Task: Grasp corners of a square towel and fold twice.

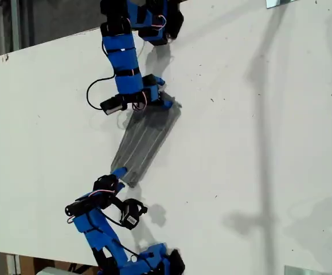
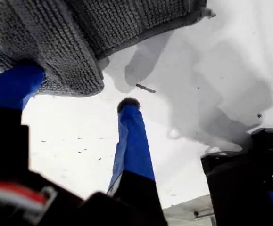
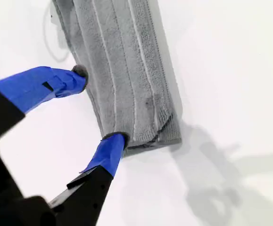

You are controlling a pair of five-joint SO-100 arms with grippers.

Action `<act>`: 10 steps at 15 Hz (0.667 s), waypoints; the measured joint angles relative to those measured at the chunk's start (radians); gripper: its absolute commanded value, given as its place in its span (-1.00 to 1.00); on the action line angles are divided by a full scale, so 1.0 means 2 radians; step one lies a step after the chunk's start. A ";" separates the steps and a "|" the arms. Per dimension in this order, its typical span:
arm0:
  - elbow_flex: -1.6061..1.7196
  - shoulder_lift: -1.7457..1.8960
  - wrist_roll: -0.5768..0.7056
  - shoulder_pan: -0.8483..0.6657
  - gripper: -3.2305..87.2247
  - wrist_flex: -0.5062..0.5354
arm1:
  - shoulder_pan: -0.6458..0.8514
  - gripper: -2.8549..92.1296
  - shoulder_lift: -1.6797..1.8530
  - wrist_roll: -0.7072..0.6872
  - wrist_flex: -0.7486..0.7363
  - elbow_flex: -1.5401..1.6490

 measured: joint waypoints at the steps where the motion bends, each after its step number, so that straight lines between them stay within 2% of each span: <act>1: 0.000 0.000 -0.002 0.001 -0.44 0.000 | 0.025 -0.31 0.000 -0.025 -0.004 0.000; 8: 0.000 0.000 -0.006 0.001 -0.44 0.000 | 0.214 -0.30 0.041 -0.156 -0.005 0.002; 10: 0.000 0.000 -0.009 0.004 -0.44 0.000 | 0.245 -0.26 0.053 -0.190 -0.002 -0.012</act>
